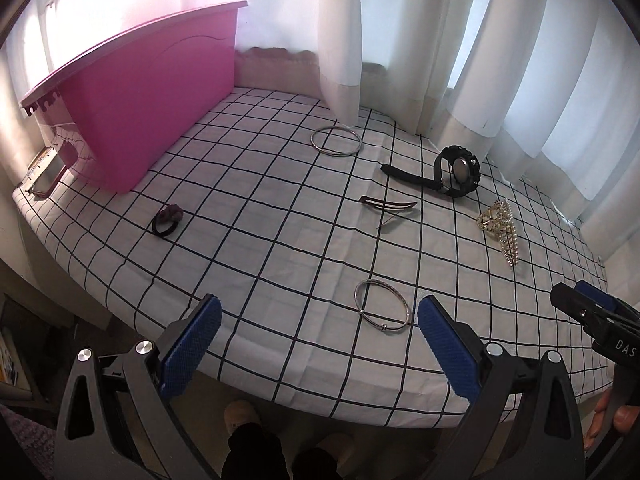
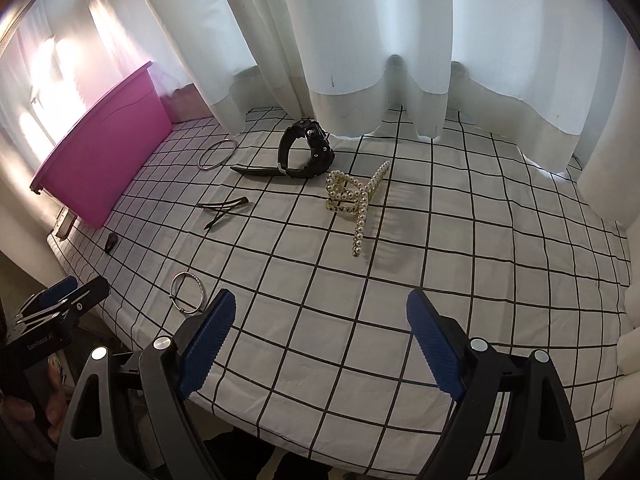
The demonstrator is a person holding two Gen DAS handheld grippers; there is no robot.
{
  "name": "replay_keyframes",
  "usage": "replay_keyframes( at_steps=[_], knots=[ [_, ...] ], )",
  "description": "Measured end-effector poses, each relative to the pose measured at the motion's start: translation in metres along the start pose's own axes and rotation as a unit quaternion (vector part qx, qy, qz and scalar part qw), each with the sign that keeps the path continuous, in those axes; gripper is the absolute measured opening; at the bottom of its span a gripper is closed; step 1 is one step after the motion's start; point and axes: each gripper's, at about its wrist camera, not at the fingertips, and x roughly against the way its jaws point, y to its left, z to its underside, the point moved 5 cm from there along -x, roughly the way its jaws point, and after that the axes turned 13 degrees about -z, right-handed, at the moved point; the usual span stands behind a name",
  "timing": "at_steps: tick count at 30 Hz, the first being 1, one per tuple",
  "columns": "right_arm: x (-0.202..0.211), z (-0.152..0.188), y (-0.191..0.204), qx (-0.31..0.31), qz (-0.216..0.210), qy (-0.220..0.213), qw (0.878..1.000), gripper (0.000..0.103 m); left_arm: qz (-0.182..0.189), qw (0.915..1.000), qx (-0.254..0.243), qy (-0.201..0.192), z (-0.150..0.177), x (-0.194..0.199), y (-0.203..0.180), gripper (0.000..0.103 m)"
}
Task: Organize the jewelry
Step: 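Reach the left tool to the engraved silver bangle while the right tool reaches the pearl hair clip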
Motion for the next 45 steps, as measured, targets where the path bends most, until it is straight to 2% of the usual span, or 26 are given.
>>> replay_keyframes(
  at_steps=[13, 22, 28, 39, 45],
  knots=[
    [-0.04, -0.008, -0.029, -0.002, 0.006, -0.029, 1.0, 0.083, 0.017, 0.9983, -0.045, -0.033, 0.02, -0.029, -0.049, 0.097],
    [-0.065, -0.016, -0.044, -0.012, 0.015, -0.024, 1.0, 0.083, 0.011, 0.9994, -0.031, -0.013, 0.024, -0.056, -0.06, 0.097],
    [-0.078, -0.024, -0.041, 0.011, 0.03, -0.021, 0.999, 0.083, -0.008, 1.0, -0.001, -0.001, 0.028, -0.065, -0.058, 0.097],
    [-0.098, -0.039, -0.044, 0.036, 0.061, -0.007, 0.997, 0.083, -0.067, 0.9975, 0.002, -0.023, 0.027, -0.071, -0.063, 0.097],
    [-0.107, -0.049, -0.046, 0.046, 0.081, 0.0, 0.996, 0.083, -0.084, 0.9955, 0.027, -0.034, 0.027, -0.072, -0.064, 0.098]
  ],
)
